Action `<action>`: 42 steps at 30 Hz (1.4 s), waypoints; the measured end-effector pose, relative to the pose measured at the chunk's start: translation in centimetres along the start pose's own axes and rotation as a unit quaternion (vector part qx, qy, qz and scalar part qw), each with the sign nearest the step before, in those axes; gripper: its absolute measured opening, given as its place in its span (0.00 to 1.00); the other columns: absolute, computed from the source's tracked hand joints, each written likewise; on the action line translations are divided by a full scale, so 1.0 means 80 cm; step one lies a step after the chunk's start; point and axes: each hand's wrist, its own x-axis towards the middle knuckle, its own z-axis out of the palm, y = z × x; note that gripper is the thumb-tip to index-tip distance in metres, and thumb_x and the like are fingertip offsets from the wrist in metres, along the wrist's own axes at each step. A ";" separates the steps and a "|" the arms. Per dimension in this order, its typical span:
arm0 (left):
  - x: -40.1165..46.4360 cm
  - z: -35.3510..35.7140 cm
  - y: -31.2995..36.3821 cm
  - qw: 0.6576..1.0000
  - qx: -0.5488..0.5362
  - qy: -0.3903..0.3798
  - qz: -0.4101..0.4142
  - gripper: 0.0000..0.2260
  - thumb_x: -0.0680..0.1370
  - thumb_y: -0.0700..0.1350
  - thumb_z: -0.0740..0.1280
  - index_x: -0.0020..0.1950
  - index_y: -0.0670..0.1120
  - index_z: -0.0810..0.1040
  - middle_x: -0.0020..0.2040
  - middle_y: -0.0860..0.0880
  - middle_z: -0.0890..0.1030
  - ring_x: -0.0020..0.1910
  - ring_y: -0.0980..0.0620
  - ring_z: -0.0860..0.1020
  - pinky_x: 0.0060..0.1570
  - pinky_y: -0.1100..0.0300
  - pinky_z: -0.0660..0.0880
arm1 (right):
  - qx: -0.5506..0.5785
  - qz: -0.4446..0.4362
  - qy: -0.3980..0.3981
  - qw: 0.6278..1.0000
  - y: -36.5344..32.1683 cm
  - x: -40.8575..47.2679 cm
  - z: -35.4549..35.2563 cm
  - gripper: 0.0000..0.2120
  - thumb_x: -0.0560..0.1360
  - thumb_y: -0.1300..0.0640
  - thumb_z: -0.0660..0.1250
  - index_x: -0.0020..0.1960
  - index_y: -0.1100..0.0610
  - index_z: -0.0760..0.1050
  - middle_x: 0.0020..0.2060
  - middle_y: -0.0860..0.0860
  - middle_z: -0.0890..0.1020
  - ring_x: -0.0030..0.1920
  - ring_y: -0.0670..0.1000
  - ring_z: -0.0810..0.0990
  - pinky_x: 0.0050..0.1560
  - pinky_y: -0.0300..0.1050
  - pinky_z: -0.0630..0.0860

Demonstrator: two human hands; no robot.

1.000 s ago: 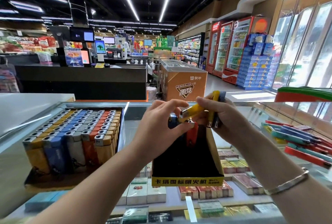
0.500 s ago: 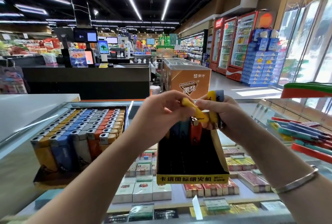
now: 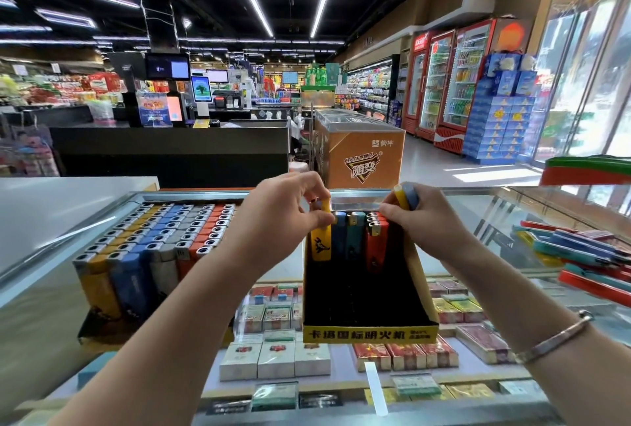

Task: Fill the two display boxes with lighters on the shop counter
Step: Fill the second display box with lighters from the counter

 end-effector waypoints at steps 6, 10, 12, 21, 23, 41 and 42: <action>-0.003 0.006 -0.001 0.996 0.080 -0.025 0.026 0.08 0.70 0.48 0.73 0.46 0.50 0.78 0.43 0.54 0.78 0.37 0.57 0.76 0.35 0.61 0.74 | -0.001 -0.005 -0.018 1.000 -0.001 0.001 -0.002 0.06 0.73 0.63 0.68 0.37 0.57 0.76 0.31 0.50 0.76 0.30 0.40 0.74 0.33 0.27 0.70; -0.004 0.011 -0.003 0.991 0.124 -0.032 0.042 0.07 0.71 0.51 0.72 0.46 0.53 0.78 0.42 0.57 0.75 0.36 0.59 0.72 0.31 0.64 0.67 | -0.012 -0.011 -0.020 1.000 -0.001 0.001 -0.003 0.08 0.73 0.62 0.68 0.36 0.56 0.75 0.29 0.48 0.74 0.29 0.39 0.72 0.34 0.30 0.70; -0.003 0.012 -0.004 0.989 0.135 -0.023 0.051 0.07 0.71 0.51 0.72 0.46 0.52 0.78 0.43 0.56 0.73 0.34 0.59 0.70 0.30 0.63 0.68 | -0.015 -0.012 -0.021 1.000 0.000 0.001 -0.003 0.08 0.73 0.61 0.68 0.36 0.55 0.75 0.29 0.47 0.74 0.31 0.41 0.73 0.36 0.34 0.69; -0.002 0.013 -0.001 0.987 0.152 -0.029 0.053 0.06 0.72 0.47 0.71 0.47 0.49 0.78 0.44 0.53 0.75 0.39 0.53 0.75 0.38 0.57 0.76 | -0.031 -0.017 -0.014 0.999 0.002 0.003 -0.003 0.06 0.72 0.61 0.69 0.36 0.57 0.76 0.29 0.49 0.75 0.33 0.46 0.73 0.39 0.41 0.70; -0.001 0.014 0.000 0.986 0.153 -0.035 0.049 0.06 0.72 0.46 0.71 0.47 0.49 0.77 0.43 0.53 0.74 0.40 0.54 0.75 0.38 0.59 0.75 | -0.031 -0.017 -0.020 0.999 0.002 0.003 -0.003 0.05 0.72 0.61 0.69 0.37 0.59 0.76 0.30 0.50 0.76 0.35 0.47 0.74 0.40 0.42 0.71; -0.002 0.022 -0.009 0.990 0.142 0.006 0.006 0.05 0.72 0.44 0.71 0.46 0.48 0.78 0.44 0.54 0.75 0.39 0.55 0.74 0.36 0.64 0.69 | -0.068 -0.017 -0.053 0.996 0.004 0.008 -0.006 0.04 0.69 0.74 0.62 0.43 0.72 0.72 0.34 0.58 0.73 0.37 0.53 0.71 0.39 0.44 0.69; -0.002 0.022 -0.010 0.988 0.153 0.003 0.009 0.05 0.72 0.44 0.71 0.47 0.48 0.78 0.44 0.54 0.75 0.39 0.55 0.73 0.37 0.63 0.70 | -0.069 -0.018 -0.053 0.996 0.004 0.008 -0.006 0.04 0.69 0.74 0.62 0.43 0.72 0.72 0.34 0.58 0.73 0.37 0.53 0.71 0.39 0.44 0.69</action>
